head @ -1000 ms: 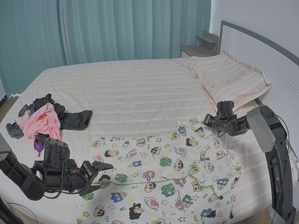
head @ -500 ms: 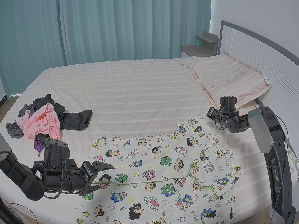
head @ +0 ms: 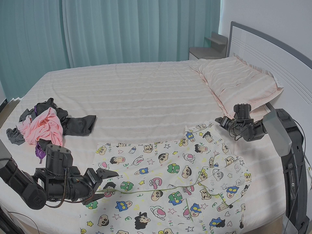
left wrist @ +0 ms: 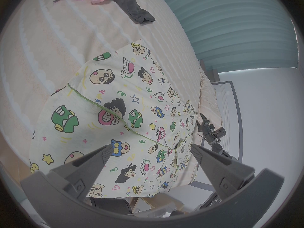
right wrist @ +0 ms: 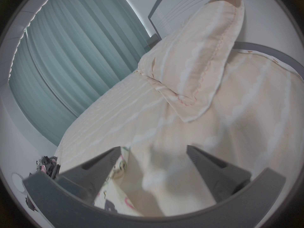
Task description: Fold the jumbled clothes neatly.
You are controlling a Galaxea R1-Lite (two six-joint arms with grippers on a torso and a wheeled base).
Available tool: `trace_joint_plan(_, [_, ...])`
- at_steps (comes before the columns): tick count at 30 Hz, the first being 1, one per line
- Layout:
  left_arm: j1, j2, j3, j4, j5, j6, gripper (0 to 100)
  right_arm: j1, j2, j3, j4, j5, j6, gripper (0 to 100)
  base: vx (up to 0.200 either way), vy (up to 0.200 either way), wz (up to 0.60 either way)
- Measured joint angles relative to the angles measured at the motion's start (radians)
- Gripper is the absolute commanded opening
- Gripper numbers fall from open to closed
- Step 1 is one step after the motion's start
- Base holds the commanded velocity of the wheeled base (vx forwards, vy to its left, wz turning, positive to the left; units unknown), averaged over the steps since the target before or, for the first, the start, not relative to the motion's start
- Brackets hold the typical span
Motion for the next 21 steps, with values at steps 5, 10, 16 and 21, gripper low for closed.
trace_joint_plan(5, [-0.006, -0.004, 0.007, 0.000, 0.004, 0.002, 100, -0.003, -0.114, 0.246, -0.110, 0.005, 0.000, 100, -0.200, 0.000, 0.00])
trace_joint_plan(10, [-0.011, -0.011, 0.018, 0.000, 0.006, 0.004, 100, -0.005, -0.207, 0.455, -0.226, 0.008, 0.000, 100, -0.200, 0.000, 0.00])
trace_joint_plan(16, [-0.016, -0.030, 0.039, 0.001, 0.021, 0.011, 100, -0.003, -0.336, 0.757, -0.406, 0.008, 0.000, 100, -0.200, 0.000, 0.00])
trace_joint_plan(21, [-0.022, -0.051, 0.061, 0.004, 0.047, 0.038, 100, 0.005, -0.439, 1.004, -0.553, 0.005, 0.001, 100, -0.200, 0.000, 0.00])
